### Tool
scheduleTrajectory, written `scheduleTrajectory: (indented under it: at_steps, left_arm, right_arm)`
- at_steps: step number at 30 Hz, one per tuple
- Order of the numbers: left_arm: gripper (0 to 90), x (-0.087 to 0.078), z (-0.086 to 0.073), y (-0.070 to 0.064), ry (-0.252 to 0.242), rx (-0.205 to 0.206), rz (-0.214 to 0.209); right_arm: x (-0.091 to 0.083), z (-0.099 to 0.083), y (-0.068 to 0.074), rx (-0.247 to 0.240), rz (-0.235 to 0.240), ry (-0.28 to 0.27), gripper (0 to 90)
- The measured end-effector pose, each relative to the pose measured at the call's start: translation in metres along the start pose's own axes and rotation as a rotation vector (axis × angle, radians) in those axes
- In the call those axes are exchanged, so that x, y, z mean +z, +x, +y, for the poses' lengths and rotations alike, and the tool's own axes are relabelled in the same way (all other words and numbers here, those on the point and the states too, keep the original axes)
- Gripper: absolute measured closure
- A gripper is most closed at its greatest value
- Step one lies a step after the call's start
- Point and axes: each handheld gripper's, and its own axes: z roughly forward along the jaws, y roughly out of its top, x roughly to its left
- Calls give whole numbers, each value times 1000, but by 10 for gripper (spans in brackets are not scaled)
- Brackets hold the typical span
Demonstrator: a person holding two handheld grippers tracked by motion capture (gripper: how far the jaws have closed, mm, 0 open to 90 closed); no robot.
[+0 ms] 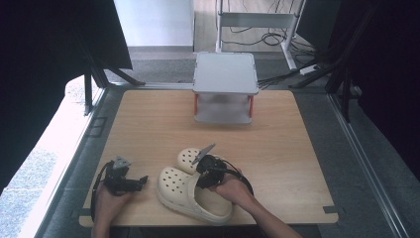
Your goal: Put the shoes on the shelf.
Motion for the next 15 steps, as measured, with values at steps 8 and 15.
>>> scheduleTrajectory:
  at_steps: [8,15]
  left_arm:
    - [33,0,0,0,1,1,-1]
    - [33,0,0,0,2,3,-1]
  right_arm:
    - [-1,2,2,16,7,15,665]
    - [-7,-1,5,7,0,11,670]
